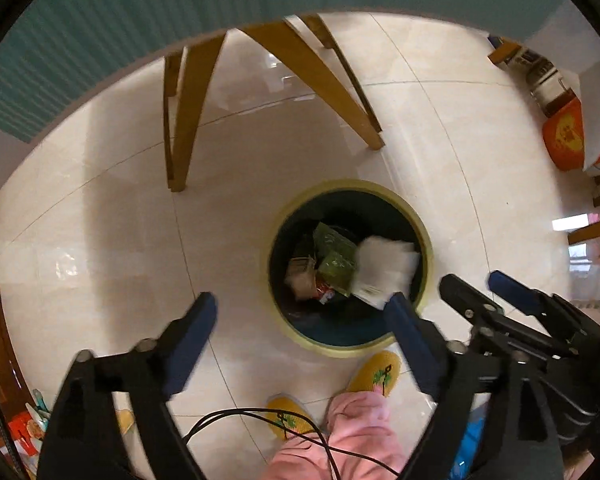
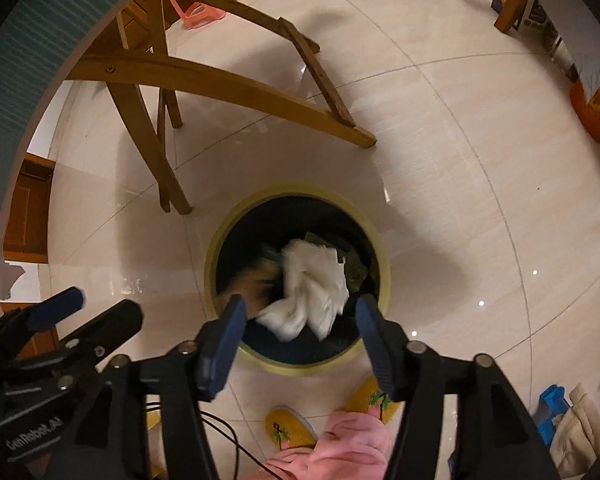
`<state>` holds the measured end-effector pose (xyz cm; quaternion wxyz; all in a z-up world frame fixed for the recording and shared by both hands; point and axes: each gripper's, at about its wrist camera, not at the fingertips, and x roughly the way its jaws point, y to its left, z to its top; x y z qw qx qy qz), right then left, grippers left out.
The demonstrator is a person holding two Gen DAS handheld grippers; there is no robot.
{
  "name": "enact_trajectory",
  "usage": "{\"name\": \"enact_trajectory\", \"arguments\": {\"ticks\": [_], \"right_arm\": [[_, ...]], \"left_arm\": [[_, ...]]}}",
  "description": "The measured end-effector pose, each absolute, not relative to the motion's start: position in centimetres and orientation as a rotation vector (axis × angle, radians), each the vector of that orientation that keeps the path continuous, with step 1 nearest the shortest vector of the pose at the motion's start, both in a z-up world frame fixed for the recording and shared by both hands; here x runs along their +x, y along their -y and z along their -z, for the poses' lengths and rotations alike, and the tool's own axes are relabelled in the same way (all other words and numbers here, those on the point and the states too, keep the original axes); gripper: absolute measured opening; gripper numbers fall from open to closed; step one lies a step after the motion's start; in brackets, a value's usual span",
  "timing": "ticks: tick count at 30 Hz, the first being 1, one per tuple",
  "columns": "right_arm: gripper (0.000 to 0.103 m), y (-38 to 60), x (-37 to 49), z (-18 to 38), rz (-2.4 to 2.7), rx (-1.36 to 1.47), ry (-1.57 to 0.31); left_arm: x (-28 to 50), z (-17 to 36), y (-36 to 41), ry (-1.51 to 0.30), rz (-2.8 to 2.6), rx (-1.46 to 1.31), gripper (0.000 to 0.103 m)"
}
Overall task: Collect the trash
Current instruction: 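Lower both items over the trash bin and open both grippers, then raise both tools back toward the table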
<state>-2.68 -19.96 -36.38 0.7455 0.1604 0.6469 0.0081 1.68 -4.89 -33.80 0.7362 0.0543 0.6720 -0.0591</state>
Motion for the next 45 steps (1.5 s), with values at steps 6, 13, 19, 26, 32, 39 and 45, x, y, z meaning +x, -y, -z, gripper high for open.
{"name": "enact_trajectory", "arguments": {"ticks": [6,13,19,26,32,39,45], "right_arm": [[0.068,19.7,-2.9,34.0,-0.02,0.339,-1.374],[0.074,20.2,-3.0,30.6,-0.001,0.368,-1.332],[0.074,19.8,-4.0,25.8,-0.002,0.367,-1.293],[0.074,19.4,-6.0,18.6,-0.029,0.364,-1.247],[0.074,19.3,-7.5,12.3,-0.055,0.347,-1.204],[0.074,19.0,-8.8,4.2,-0.108,0.291,-1.119],[0.074,19.1,-8.9,-1.2,-0.147,0.255,-1.046]], "left_arm": [[1.2,31.7,3.3,-1.446,0.117,0.095,0.093],[0.5,28.5,2.1,-1.428,0.127,0.065,0.093],[-0.3,23.2,1.4,-1.386,0.133,0.033,0.093],[-1.9,15.5,0.5,-1.31,0.154,0.008,0.093],[-3.4,8.4,0.5,-1.24,0.189,-0.02,0.093],[-4.9,0.6,1.0,-1.126,0.224,-0.018,0.093],[-4.7,-4.5,-0.3,-1.047,0.213,-0.055,0.093]]}}
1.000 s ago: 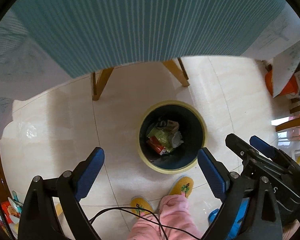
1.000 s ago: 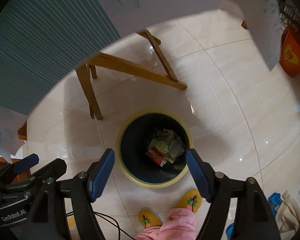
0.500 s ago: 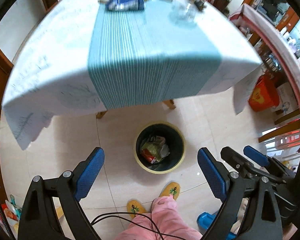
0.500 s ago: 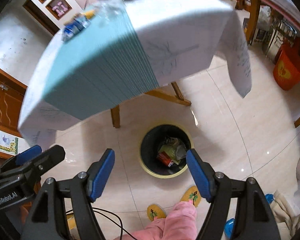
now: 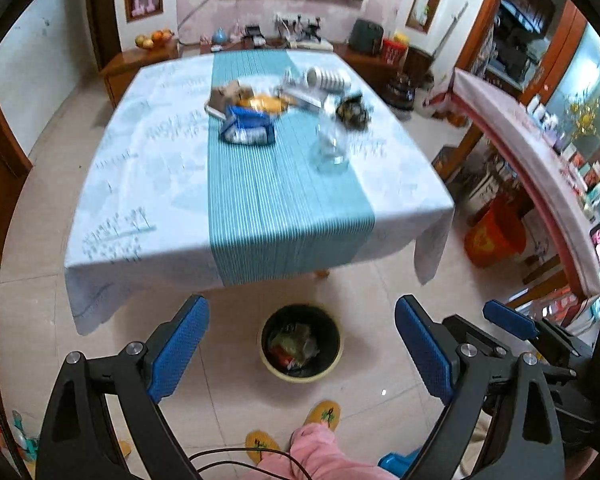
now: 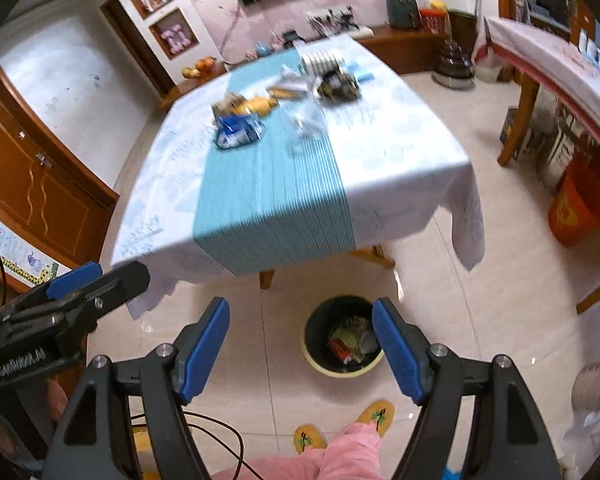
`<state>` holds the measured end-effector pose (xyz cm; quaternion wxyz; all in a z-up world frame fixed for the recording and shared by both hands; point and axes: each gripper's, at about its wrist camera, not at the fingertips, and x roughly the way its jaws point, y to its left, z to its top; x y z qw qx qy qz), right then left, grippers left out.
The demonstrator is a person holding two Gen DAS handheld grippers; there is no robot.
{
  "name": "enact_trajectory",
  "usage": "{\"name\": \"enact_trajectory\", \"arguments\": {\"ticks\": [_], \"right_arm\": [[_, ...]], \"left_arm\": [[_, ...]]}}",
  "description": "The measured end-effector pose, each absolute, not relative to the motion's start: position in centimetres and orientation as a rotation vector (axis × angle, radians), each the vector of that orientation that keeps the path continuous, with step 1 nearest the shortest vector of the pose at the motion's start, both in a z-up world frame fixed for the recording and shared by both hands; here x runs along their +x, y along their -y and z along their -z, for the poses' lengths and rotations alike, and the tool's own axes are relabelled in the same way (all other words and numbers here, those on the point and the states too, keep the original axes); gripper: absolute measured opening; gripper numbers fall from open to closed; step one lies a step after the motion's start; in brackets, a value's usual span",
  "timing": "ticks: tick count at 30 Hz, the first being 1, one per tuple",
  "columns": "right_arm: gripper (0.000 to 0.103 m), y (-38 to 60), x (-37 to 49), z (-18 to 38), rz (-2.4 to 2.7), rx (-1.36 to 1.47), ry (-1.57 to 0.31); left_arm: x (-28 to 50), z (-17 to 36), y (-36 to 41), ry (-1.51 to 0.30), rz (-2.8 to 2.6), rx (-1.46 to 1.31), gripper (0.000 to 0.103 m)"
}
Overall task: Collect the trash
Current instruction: 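Raise both tools back toward the table, then grasp the clear plastic bottle with the right gripper while the left gripper grasps the blue wrapper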
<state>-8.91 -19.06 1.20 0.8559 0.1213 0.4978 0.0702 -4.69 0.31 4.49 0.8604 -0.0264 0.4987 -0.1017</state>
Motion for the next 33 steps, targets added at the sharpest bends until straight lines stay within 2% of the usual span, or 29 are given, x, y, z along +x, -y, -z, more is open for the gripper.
{"name": "enact_trajectory", "arguments": {"ticks": [5,14,27,33], "right_arm": [[0.074,19.1,-8.5,-4.2,-0.175,0.23,-0.986],[0.074,19.9,-5.3,-6.7,-0.234,0.189,-0.924],[0.074,19.5,1.2,-6.6,-0.296,0.164,-0.94],[0.074,18.4,5.5,-5.3,-0.256,0.179,-0.978]], "left_arm": [[-4.4,-8.0,-0.8,-0.973,0.188,-0.053,0.093],[-2.1,-10.6,-0.5,-0.932,0.118,-0.043,0.093],[3.1,-9.8,-2.6,-1.009,0.05,-0.121,0.093],[9.3,-7.3,-5.3,-1.066,0.1,-0.18,0.093]]}}
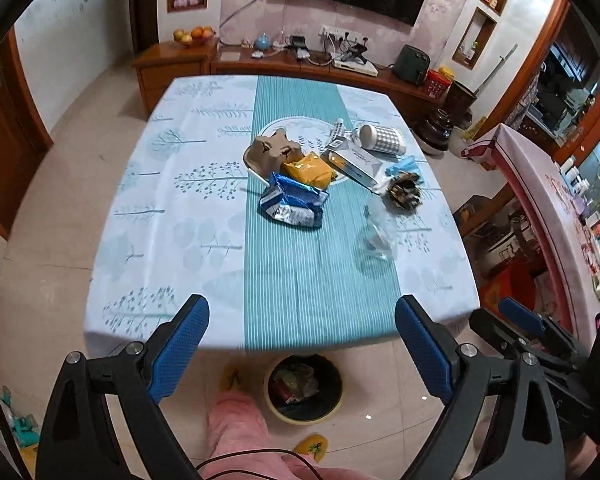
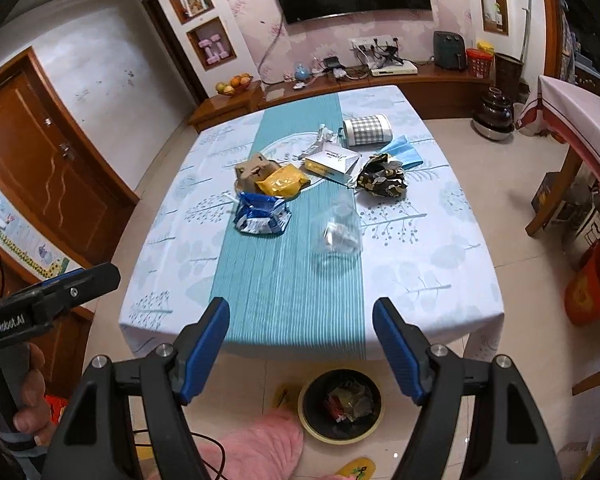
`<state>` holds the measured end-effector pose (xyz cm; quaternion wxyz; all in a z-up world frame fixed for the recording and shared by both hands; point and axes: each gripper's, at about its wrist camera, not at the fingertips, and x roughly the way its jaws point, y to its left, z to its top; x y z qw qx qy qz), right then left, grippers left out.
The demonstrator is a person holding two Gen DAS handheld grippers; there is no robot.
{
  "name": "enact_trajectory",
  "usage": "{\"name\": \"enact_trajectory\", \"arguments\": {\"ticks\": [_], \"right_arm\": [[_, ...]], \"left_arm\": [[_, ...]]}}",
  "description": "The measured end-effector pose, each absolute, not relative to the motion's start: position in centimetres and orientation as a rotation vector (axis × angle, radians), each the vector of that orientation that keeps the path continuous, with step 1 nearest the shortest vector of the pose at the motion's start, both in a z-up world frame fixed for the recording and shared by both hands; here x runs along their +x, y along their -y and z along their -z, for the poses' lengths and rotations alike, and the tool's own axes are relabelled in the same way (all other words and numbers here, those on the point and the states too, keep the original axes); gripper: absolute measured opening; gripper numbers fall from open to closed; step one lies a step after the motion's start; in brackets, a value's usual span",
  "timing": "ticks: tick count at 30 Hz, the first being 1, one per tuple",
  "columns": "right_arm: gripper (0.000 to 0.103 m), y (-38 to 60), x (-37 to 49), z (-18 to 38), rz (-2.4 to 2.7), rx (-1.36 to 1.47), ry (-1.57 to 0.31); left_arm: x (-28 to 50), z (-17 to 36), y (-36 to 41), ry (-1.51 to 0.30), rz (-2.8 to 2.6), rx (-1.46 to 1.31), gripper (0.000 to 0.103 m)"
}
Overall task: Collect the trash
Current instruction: 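Grasp the clear plastic bottle with the right gripper while the left gripper grasps the blue wrapper, then lift the bottle and blue wrapper off the table with both grippers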
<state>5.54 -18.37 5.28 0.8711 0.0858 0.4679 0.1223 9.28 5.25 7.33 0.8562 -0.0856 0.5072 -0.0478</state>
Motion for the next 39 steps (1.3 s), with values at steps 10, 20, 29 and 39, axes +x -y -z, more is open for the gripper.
{"name": "enact_trajectory", "arguments": {"ticks": [10,20,29,39], "right_arm": [[0.074,15.6,14.9,-0.7,-0.078,0.222,-1.07],[0.074,13.6,21.3,5.0,0.061,0.206,-1.157],[0.074,14.0,23.1,7.1,0.11,0.199,-1.19],[0.058,14.1,23.9,8.6,0.119,0.161,-1.209]], "left_arm": [[23.5,1.4,-9.5,-1.238,0.141,-0.221,0.093],[31.4,8.9,-9.2,-1.361,0.167,-0.23,0.08],[33.3,11.5,-7.2,-1.42,0.205,-0.175,0.056],[33.7,11.7,-5.8,-1.393,0.218,-0.137,0.036]]}}
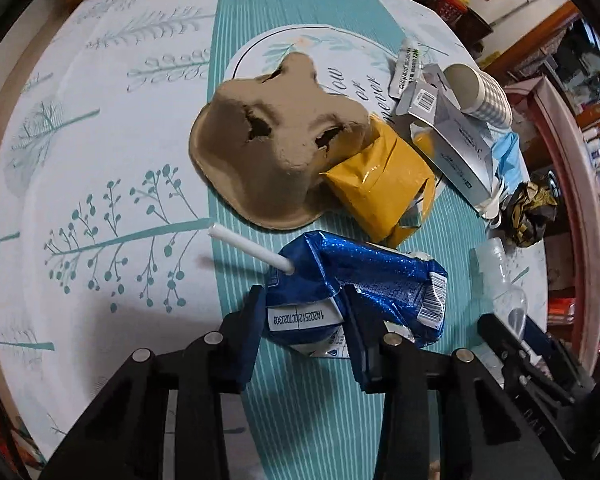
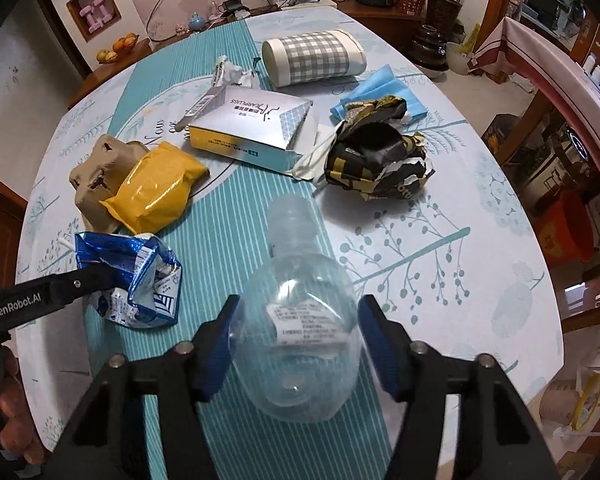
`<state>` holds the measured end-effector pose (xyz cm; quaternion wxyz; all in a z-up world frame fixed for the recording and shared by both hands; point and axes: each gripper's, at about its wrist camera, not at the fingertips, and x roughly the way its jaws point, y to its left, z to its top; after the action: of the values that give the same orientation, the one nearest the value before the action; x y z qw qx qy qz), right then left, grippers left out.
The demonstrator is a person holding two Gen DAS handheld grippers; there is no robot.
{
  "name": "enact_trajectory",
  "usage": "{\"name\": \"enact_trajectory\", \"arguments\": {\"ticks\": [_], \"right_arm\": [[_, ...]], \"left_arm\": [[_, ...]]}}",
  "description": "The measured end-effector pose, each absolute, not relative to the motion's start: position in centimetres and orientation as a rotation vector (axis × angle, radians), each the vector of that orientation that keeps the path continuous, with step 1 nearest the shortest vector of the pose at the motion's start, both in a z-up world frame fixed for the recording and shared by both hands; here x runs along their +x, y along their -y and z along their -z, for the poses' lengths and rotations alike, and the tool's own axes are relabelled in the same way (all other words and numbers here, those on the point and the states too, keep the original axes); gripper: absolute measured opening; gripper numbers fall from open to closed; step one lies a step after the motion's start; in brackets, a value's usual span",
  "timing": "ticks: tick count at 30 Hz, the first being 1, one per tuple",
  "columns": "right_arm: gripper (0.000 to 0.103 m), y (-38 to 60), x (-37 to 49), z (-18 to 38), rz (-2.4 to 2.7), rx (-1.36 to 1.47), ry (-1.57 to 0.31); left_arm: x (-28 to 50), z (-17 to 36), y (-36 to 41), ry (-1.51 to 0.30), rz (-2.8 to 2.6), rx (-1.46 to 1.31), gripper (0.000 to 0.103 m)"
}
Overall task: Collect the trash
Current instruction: 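Lift the bottle and blue wrapper off the table with both grippers, then carry both items over the trash bin and open both grippers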
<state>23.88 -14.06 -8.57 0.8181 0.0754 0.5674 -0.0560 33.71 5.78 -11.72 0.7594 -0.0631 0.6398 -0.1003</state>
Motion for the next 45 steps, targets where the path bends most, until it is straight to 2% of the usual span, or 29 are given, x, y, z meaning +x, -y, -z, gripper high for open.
{"name": "enact_trajectory", "arguments": {"ticks": [9,26,35,45], "right_arm": [[0.054,14.9,23.4,7.9,0.082,0.206,-1.186],[0.053,15.9,19.1,3.6,-0.016,0.293,-1.126],[0.053,17.2,14.5,0.0,-0.115,0.293,-1.038],[0.053,20.1,7.3,-0.7,-0.234,0.296,-1.012]], "left_arm": [[32.5,10.1,-5.8,-1.364,0.191,-0.076,0.036],[26.1,3.1,-6.3,-1.257,0.19,-0.032,0.036],[20.7,-0.3,-4.0,-1.18,0.187,-0.017,0.036],[11.9,-2.2,-0.6,-1.122,0.129,-0.029,0.036]]}}
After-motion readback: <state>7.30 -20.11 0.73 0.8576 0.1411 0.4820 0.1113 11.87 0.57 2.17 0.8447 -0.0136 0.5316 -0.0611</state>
